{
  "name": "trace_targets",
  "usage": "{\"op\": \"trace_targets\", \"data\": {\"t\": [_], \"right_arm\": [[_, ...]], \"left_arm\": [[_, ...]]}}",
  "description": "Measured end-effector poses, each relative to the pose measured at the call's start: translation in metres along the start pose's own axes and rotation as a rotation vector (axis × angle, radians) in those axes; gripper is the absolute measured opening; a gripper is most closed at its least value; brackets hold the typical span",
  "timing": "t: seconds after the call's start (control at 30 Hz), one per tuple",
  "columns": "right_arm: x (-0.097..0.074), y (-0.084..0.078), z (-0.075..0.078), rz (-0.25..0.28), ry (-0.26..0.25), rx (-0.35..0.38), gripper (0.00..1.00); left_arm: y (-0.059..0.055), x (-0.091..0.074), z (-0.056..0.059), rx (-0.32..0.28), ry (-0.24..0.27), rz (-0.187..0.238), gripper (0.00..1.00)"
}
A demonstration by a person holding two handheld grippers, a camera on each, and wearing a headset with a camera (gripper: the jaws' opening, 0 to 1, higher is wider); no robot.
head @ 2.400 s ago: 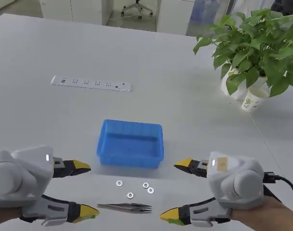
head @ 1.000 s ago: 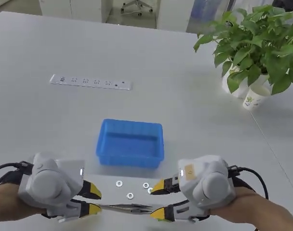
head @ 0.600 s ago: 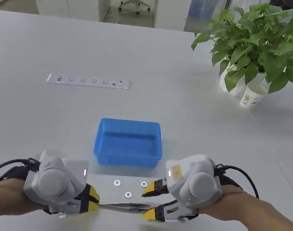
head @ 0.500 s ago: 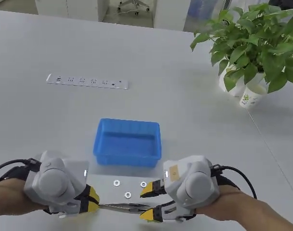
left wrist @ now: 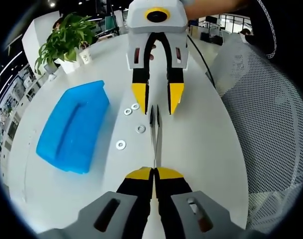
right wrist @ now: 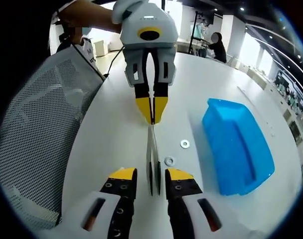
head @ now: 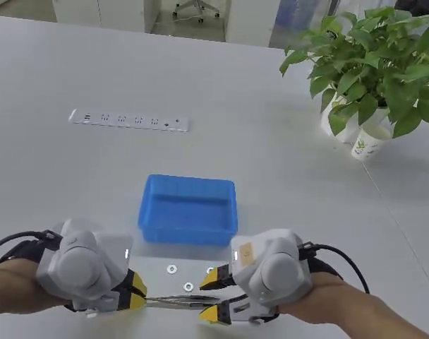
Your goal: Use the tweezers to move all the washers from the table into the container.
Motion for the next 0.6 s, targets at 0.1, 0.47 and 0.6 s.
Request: {"op": "trace_targets", "data": {"t": [0.1,0.47,0.6], "right_arm": [[0.002,0.0,0.0,-0.007,-0.002,-0.004,0.24],[0.008,0.002,-0.002,-0.022,0.004,-0.014,0.2],[0.009,0.004,-0.002,-0.023,0.008,-0.019,0.19]], "left_arm": [[0.004,-0.003,0.002,-0.005,-0.014,0.001,0.05],[0.015,-0.015,0.006,-0.013,-0.022,-0.017,0.05],[0.02,-0.019,0.008,-0.003,-0.017,-0.022,0.05]]}}
Point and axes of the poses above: the centre of the closed fingertips' face, and the gripper's own axes: x roughly forward along the fingers, z roughly to its right, y roughly out of its top, the point moved 5 cm from there along -x, roughly backward along the fingers, and after that the axes turned 2 degrees about z, right-handed, at the moved point
